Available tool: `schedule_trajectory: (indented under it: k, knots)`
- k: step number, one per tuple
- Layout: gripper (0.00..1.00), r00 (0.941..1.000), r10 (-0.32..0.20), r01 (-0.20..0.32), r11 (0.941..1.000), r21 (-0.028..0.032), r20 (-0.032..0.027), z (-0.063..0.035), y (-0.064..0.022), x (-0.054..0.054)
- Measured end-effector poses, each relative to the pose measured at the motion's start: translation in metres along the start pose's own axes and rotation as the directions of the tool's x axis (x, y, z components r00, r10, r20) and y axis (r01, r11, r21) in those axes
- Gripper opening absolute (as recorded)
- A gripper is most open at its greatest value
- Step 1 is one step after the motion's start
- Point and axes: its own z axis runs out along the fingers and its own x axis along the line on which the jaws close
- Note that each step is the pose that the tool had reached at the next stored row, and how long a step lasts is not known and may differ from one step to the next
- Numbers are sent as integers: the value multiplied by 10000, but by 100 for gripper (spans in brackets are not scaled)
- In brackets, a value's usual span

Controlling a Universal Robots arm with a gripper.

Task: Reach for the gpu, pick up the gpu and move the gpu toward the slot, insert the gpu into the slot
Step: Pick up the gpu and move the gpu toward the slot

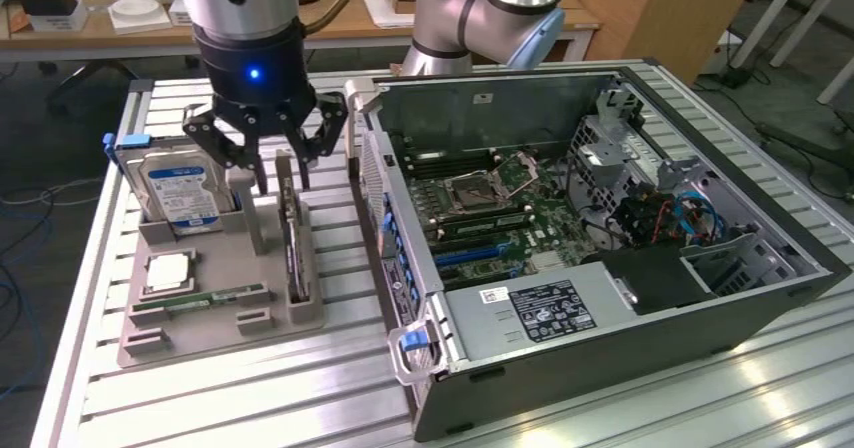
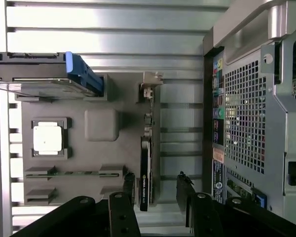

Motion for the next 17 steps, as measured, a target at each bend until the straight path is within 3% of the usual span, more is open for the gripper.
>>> schedule_trajectory:
  k: [17]
  knots:
    - [47,9999,-171,171,9999,-6,-18,298,-36,18]
